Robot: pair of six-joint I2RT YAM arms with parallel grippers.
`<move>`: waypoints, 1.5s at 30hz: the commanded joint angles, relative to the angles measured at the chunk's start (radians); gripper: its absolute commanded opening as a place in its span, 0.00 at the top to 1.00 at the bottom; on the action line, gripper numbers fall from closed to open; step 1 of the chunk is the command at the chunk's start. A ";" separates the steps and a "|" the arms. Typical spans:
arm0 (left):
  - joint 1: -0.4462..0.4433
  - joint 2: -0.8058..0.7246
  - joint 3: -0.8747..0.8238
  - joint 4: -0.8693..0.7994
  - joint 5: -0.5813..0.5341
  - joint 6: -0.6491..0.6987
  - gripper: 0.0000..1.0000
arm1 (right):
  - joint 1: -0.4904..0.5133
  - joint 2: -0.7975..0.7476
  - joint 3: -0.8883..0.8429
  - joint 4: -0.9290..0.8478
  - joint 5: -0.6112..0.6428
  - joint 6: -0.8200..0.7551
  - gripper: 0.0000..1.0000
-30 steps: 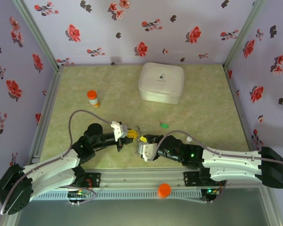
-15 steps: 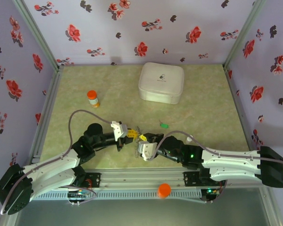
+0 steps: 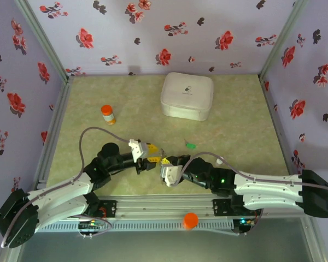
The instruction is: Put the keys on the keyring
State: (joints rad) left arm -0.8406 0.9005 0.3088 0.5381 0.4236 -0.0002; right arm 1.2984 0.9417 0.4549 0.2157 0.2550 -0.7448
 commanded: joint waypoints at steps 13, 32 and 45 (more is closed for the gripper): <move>-0.005 -0.176 0.028 -0.214 -0.037 0.139 0.64 | -0.238 -0.118 0.220 -0.385 -0.408 0.295 1.00; -0.020 0.059 0.144 -0.210 0.210 0.258 0.72 | -0.298 -0.017 0.332 -0.496 -0.565 0.235 1.00; -0.038 0.095 0.153 -0.187 0.212 0.289 0.79 | -0.298 0.037 0.349 -0.476 -0.611 0.254 1.00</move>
State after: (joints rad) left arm -0.8707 0.9897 0.4313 0.3210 0.6136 0.2588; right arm 1.0058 0.9703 0.7654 -0.3088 -0.3183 -0.4965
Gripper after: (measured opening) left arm 0.219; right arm 0.064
